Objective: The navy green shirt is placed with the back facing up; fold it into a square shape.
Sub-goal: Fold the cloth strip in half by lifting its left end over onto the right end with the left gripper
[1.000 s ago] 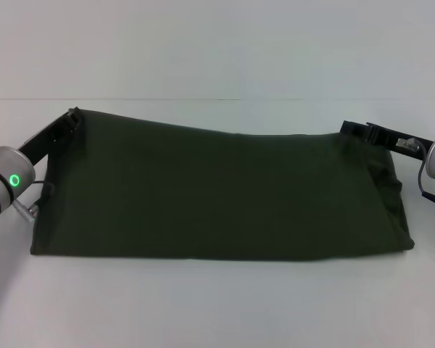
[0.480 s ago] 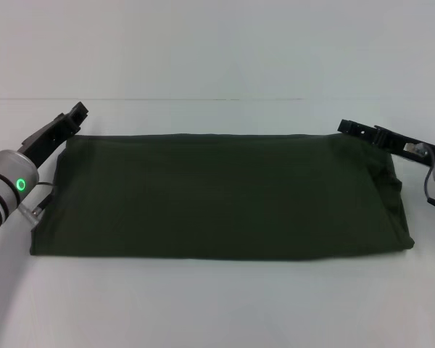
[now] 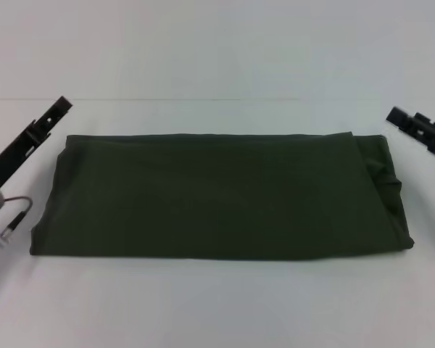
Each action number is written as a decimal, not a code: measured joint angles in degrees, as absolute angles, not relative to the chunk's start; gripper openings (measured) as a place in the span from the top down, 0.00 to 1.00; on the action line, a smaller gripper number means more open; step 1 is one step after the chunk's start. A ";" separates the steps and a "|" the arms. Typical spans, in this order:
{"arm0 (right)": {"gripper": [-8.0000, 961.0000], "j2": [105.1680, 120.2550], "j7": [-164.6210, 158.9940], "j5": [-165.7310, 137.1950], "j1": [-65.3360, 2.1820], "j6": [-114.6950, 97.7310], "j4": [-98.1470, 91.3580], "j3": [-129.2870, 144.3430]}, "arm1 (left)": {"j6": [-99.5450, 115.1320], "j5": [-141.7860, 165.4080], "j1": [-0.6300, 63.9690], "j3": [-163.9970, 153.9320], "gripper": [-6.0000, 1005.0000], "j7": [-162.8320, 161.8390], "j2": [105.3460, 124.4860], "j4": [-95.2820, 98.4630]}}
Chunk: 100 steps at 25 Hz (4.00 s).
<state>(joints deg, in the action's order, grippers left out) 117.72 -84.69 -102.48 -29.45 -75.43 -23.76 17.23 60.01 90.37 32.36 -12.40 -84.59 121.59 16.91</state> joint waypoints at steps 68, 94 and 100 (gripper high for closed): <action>0.06 120.14 -56.48 -108.73 -29.44 -82.78 -24.34 40.28 | 54.68 121.82 31.79 -37.75 0.17 -129.23 113.02 29.52; 0.06 120.23 -56.43 -108.72 -29.62 -82.79 -23.73 40.57 | 52.22 121.81 31.74 -38.28 0.17 -128.74 113.68 29.84; 0.06 120.23 -56.44 -108.72 -29.62 -82.79 -23.72 40.61 | 51.87 121.81 31.67 -38.38 0.17 -128.37 113.82 29.53</action>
